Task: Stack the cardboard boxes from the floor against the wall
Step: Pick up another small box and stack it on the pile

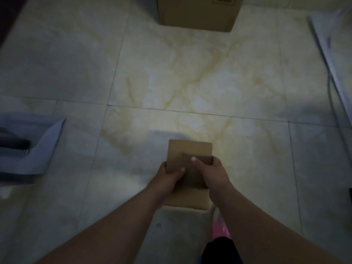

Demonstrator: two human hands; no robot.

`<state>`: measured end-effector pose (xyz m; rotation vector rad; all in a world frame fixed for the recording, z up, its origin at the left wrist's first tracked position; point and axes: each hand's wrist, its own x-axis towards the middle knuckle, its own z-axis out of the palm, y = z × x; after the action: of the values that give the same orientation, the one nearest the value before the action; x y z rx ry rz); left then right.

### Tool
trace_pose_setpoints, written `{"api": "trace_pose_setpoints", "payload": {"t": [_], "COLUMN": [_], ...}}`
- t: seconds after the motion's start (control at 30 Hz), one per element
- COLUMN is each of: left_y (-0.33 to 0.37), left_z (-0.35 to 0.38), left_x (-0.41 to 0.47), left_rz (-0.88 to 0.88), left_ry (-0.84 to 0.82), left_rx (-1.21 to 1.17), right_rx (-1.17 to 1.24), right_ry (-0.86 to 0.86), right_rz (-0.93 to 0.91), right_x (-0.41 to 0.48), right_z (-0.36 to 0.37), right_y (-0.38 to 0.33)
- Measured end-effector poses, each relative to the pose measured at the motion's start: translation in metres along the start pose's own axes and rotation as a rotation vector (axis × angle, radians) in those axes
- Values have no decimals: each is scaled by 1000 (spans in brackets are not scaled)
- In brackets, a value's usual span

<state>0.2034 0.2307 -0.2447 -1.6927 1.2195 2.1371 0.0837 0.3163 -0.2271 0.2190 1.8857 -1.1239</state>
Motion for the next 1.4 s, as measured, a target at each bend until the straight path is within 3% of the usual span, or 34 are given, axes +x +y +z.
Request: {"api": "trace_pose_setpoints", "payload": {"t": [0.37, 0.83, 1.17, 1.4], "left_y": [202, 516, 697, 812], "left_z": [11, 80, 56, 29], "left_x": [-67, -178, -103, -32], "left_rz": [234, 481, 618, 679], "left_ry": [108, 345, 460, 390], "left_rx": [86, 80, 264, 677], "right_rx": [7, 118, 251, 290], "right_ry": [-84, -210, -238, -120], "right_rz": [-274, -555, -557, -470], "right_x": [-40, -86, 0, 74], "right_z": [-10, -89, -44, 3], "right_y": [-205, -527, -668, -735]}}
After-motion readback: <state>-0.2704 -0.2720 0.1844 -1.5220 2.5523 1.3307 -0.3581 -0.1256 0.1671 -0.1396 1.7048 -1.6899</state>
